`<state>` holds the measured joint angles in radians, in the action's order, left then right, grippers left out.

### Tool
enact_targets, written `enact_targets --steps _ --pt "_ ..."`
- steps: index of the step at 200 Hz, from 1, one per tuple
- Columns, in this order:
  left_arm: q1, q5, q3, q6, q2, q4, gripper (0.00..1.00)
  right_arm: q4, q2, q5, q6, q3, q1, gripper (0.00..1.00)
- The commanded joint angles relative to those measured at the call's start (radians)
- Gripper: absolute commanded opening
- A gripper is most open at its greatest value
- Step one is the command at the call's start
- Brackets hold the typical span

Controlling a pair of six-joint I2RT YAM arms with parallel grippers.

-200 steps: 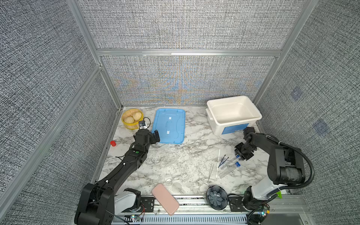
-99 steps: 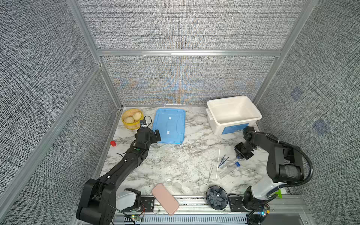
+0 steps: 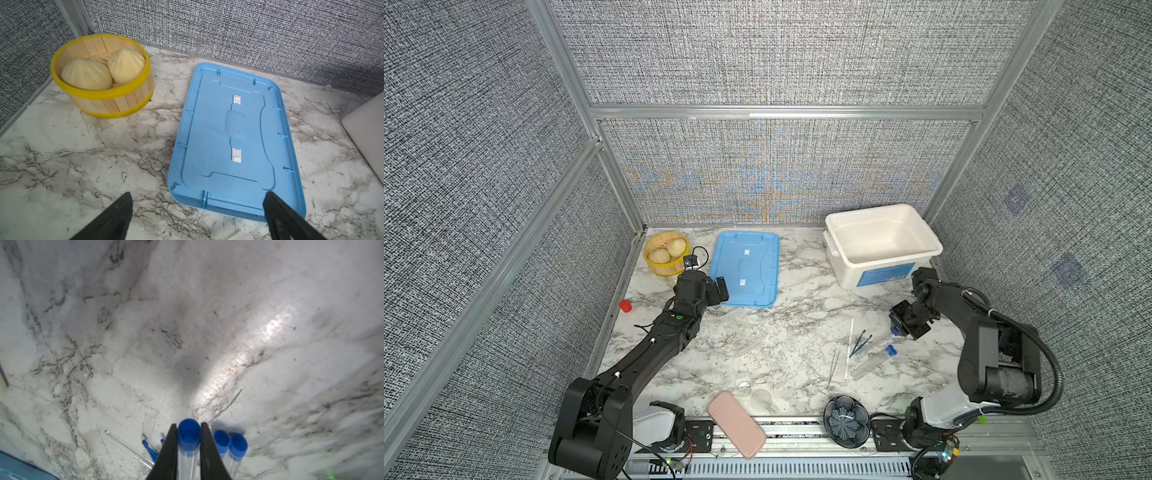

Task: Organize the chemistry lab equipment
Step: 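Lift the blue-capped test tube with the right gripper and carry it toward the blue lid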

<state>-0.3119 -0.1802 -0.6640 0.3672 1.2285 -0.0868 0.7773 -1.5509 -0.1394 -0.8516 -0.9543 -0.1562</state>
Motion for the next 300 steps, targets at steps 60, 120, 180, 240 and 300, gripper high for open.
enact_targets --steps 60,120,180,240,300 --pt "0.001 0.042 -0.001 0.010 0.007 -0.028 0.99 0.046 0.265 0.067 0.135 -0.103 0.174 0.14" --pt "0.001 0.058 0.008 0.071 0.062 -0.103 0.99 -0.195 0.437 0.221 0.365 -0.155 0.501 0.07" --pt "0.001 -0.017 0.069 0.186 0.054 -0.107 0.99 -0.494 0.363 0.178 0.565 -0.169 0.735 0.07" --pt "0.001 -0.065 0.137 0.207 -0.007 -0.046 0.99 -0.914 0.260 0.322 0.741 -0.072 0.945 0.08" --pt "0.000 -0.181 0.200 0.193 -0.102 -0.089 0.99 -1.190 0.074 0.290 0.761 -0.066 1.047 0.10"
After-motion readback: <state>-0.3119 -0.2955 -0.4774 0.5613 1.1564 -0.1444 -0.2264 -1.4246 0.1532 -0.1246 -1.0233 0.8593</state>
